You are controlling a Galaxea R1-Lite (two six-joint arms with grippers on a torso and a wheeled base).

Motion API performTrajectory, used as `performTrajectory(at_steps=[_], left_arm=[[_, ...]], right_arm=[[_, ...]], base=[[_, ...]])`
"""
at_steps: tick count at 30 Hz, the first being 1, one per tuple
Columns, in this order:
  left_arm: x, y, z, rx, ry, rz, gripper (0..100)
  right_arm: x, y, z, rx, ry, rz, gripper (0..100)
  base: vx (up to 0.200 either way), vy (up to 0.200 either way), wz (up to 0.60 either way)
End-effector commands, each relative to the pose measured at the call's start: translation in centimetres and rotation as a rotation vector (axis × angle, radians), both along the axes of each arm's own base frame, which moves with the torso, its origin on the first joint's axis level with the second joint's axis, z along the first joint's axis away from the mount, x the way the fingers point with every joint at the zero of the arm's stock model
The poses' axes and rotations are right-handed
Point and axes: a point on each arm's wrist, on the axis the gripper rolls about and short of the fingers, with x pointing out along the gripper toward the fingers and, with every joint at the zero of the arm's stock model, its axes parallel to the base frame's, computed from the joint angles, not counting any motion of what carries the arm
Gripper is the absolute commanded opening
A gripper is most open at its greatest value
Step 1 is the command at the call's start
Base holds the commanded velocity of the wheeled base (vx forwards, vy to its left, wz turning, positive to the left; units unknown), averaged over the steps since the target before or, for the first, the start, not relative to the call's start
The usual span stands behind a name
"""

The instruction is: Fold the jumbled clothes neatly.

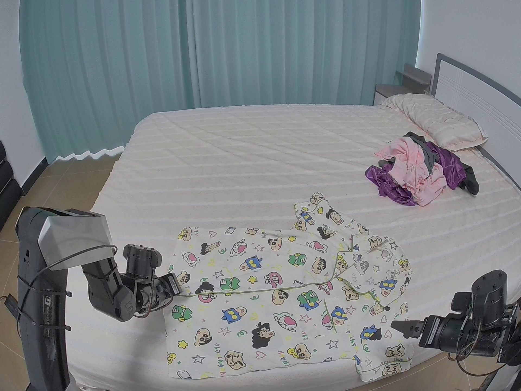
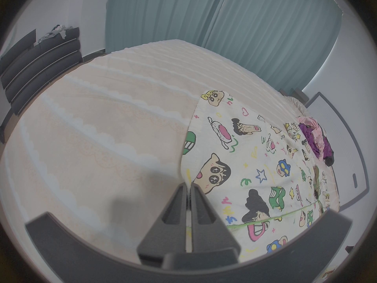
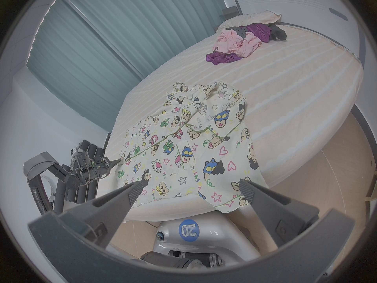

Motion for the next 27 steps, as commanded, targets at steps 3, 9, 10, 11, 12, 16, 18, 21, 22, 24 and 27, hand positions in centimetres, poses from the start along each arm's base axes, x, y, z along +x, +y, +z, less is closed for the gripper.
performTrajectory(at_steps=[3,9,10,11,12,16,18,21,22,24,27], left_arm=[[-0.7,0.4,0.3,0.012,0.011,0.006,0],[-0.9,0.1,0.2,0.015,0.02,-0.004,0],[-0.9,0.0,0.2,0.016,0.021,-0.005,0],[-1.1,0.0,0.2,0.021,0.025,-0.002,0],[-1.1,0.0,0.1,0.027,0.027,0.004,0],[-1.1,-0.2,0.2,0.038,0.021,0.008,0],[-1.1,-0.1,0.1,0.037,0.023,0.011,100],[-1.0,-0.1,0.3,0.034,0.017,0.016,100],[-1.0,0.0,0.7,0.028,0.005,0.022,100],[-1.0,0.3,1.5,0.021,-0.011,0.032,100],[-1.9,1.0,3.3,-0.005,-0.037,0.052,100]], right_arm=[[-0.4,-0.2,-0.3,-0.008,0.017,0.001,100],[-0.3,-0.2,-0.3,-0.008,0.017,0.0,100],[-0.3,-0.2,-0.3,-0.008,0.017,0.0,100],[-0.3,-0.2,-0.3,-0.009,0.018,0.0,100],[-0.3,-0.2,-0.3,-0.009,0.018,0.0,100],[-0.3,-0.2,-0.3,-0.009,0.018,0.0,100],[-0.3,-0.2,-0.3,-0.009,0.018,0.0,100],[-0.3,-0.3,-0.3,-0.005,0.012,-0.007,100],[-0.2,-0.3,-0.2,-0.003,0.004,-0.014,100],[0.0,-0.5,-0.1,0.001,-0.003,-0.028,100],[0.7,-0.7,0.2,0.01,-0.017,-0.062,100]], base=[[0.0,0.0,0.0],[0.0,0.0,0.0],[0.0,0.0,0.0],[0.0,0.0,0.0],[0.0,0.0,0.0],[0.0,0.0,0.0],[0.0,0.0,0.0],[0.0,0.0,0.0],[0.0,0.0,0.0],[0.0,0.0,0.0],[0.0,0.0,0.0]])
